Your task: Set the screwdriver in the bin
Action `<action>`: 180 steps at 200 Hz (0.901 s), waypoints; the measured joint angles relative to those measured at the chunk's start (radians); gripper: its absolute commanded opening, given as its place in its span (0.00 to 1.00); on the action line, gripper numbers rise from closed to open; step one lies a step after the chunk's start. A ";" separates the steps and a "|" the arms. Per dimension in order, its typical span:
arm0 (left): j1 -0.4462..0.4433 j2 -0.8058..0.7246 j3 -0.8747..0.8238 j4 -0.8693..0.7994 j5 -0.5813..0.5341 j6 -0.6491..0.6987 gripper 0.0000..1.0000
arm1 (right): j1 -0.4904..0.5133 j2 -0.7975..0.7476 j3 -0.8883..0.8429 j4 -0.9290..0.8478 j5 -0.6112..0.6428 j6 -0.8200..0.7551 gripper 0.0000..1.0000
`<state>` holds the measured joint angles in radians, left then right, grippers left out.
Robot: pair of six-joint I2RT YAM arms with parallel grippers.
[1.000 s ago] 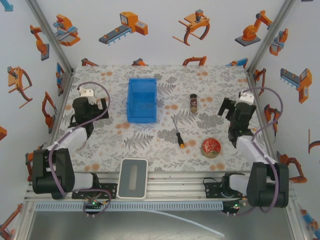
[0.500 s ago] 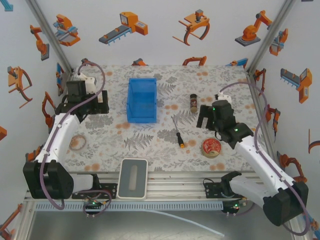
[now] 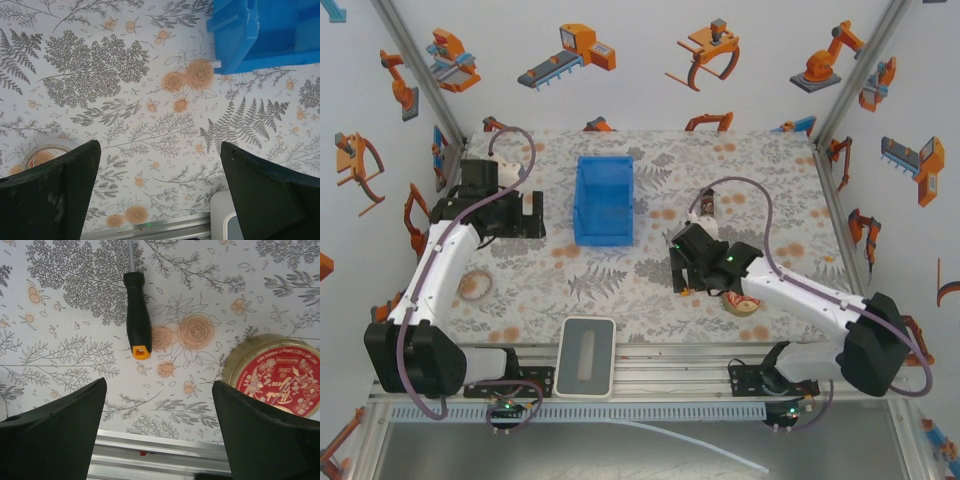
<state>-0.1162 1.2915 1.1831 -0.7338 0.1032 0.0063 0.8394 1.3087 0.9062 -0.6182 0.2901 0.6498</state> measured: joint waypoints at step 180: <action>-0.003 -0.006 0.004 -0.041 0.029 -0.007 0.97 | 0.022 0.302 0.024 0.138 0.019 0.042 0.51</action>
<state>-0.1192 1.2858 1.1873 -0.7750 0.1318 -0.0006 0.8616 1.6108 0.9306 -0.4805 0.3092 0.6918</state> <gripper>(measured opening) 0.974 0.521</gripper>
